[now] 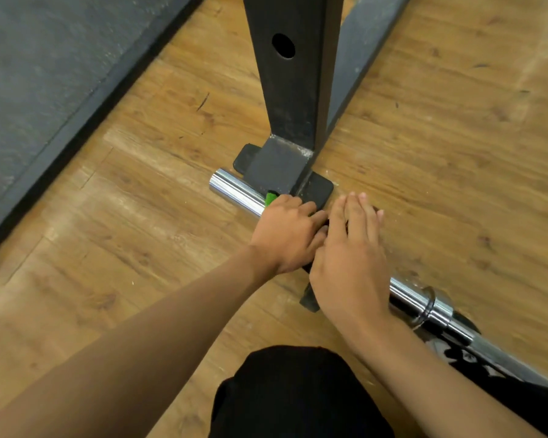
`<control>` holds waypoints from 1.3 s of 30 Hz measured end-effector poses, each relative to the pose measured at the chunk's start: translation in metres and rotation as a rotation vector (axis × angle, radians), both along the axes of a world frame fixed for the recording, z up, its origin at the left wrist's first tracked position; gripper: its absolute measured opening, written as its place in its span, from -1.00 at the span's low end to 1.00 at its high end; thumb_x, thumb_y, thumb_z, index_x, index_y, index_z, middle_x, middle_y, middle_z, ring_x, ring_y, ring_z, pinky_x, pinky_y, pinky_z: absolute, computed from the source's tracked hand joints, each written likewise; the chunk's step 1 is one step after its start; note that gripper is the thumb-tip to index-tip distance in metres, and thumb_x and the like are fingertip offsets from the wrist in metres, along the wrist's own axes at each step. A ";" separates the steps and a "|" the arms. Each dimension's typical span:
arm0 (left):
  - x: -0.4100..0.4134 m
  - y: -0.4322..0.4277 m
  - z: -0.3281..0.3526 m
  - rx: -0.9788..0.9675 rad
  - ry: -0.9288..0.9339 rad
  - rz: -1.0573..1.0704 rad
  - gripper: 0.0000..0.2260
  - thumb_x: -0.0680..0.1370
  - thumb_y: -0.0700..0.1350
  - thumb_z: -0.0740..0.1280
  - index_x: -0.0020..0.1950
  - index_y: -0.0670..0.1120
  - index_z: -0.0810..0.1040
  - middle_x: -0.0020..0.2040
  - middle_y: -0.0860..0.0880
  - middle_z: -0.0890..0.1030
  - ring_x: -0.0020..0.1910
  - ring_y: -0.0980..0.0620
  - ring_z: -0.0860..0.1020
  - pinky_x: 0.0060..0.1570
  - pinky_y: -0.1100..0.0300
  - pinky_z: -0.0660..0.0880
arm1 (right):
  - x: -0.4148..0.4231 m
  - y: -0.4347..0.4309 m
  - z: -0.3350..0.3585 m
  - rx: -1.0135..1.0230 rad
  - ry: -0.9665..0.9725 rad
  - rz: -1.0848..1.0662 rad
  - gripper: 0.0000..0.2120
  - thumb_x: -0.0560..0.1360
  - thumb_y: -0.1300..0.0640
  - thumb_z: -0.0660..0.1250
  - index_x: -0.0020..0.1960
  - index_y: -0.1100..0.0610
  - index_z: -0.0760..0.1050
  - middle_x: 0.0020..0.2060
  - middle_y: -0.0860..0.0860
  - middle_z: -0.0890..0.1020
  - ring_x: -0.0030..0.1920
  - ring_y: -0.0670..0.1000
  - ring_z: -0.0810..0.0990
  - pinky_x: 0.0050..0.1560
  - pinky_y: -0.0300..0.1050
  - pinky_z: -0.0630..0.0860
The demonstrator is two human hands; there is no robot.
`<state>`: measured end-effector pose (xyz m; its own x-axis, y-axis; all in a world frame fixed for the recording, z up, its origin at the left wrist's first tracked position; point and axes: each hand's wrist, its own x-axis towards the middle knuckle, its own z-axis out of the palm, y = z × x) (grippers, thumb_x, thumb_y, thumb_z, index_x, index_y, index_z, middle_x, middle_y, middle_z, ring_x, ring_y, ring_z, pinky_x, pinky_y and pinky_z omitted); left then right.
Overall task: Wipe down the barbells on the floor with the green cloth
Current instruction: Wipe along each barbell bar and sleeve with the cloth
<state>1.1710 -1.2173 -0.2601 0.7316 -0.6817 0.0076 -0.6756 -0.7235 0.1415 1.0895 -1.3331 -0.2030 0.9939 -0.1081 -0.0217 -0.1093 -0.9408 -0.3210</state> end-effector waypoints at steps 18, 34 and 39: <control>-0.014 0.021 -0.017 -0.143 -0.128 0.099 -0.53 0.67 0.20 0.11 -0.04 -0.08 0.67 -0.12 -0.08 0.60 -0.09 -0.14 0.51 0.18 -0.09 0.42 | 0.008 -0.007 -0.006 0.191 0.017 -0.065 -0.49 0.72 0.11 0.08 0.62 0.27 0.22 0.60 0.19 0.28 0.63 0.15 0.15 0.64 0.12 0.09; -0.012 0.004 -0.008 -0.059 -0.083 0.163 -0.52 0.63 0.21 0.14 -0.17 -0.07 0.70 -0.23 -0.05 0.58 -0.22 -0.11 0.49 -0.09 0.01 0.31 | -0.005 0.000 -0.012 0.274 -0.111 -0.093 -0.49 0.61 0.20 0.06 0.52 0.25 0.41 0.50 0.18 0.43 0.58 0.14 0.26 0.59 0.21 0.21; -0.038 0.029 -0.013 -0.197 -0.079 0.069 -0.52 0.71 0.16 0.04 0.11 -0.06 0.68 -0.06 -0.05 0.58 -0.12 -0.10 0.47 0.13 -0.10 0.39 | -0.032 0.016 -0.010 0.135 -0.149 0.006 -0.53 0.62 0.19 0.11 0.49 0.25 0.43 0.48 0.22 0.44 0.56 0.21 0.29 0.57 0.25 0.21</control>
<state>1.1329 -1.1886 -0.2734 0.7683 -0.6097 0.1946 -0.6400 -0.7319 0.2337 1.0580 -1.3169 -0.2128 0.9878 -0.1080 0.1120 -0.0455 -0.8887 -0.4561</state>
